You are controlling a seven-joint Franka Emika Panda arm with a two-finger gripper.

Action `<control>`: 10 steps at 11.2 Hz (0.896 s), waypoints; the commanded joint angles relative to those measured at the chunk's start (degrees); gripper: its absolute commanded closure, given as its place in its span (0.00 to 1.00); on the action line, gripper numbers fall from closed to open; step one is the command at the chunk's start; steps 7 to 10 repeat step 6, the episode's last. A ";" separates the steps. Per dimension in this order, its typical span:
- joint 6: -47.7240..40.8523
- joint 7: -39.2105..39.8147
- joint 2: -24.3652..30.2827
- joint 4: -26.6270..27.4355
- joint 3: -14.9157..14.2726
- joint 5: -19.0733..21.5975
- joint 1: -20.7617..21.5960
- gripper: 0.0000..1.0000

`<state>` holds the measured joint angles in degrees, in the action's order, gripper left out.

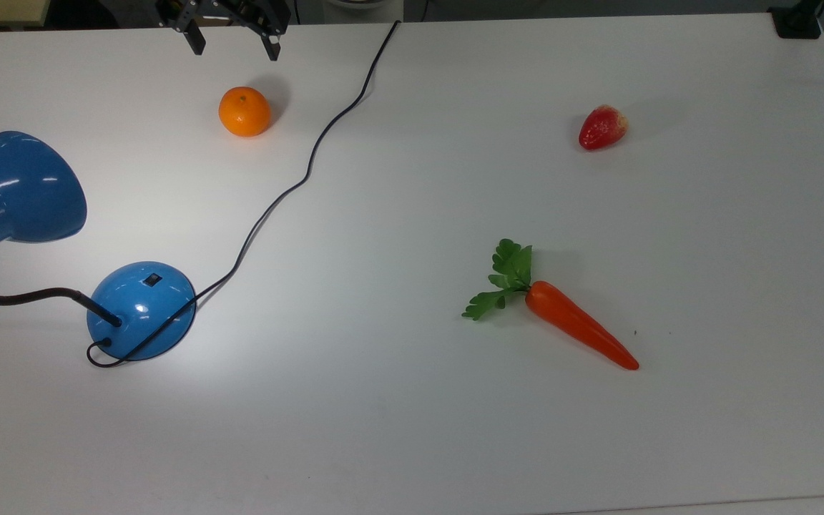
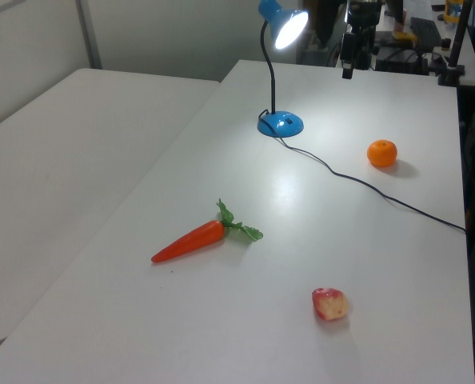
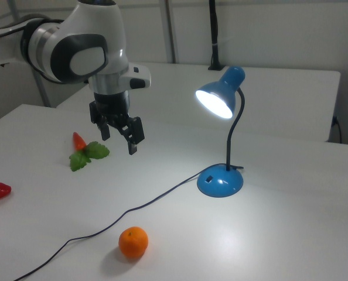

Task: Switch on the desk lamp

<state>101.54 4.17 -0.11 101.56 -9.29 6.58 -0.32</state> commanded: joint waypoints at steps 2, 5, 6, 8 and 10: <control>-3.62 -0.55 1.07 -0.75 -0.12 0.02 -0.38 0.00; -3.54 -2.24 0.98 -0.75 -0.03 -0.07 -0.47 0.00; -3.54 -2.24 0.98 -0.75 -0.03 -0.07 -0.47 0.00; -3.54 -2.24 0.98 -0.75 -0.03 -0.07 -0.47 0.00; -3.54 -2.24 0.98 -0.75 -0.03 -0.07 -0.47 0.00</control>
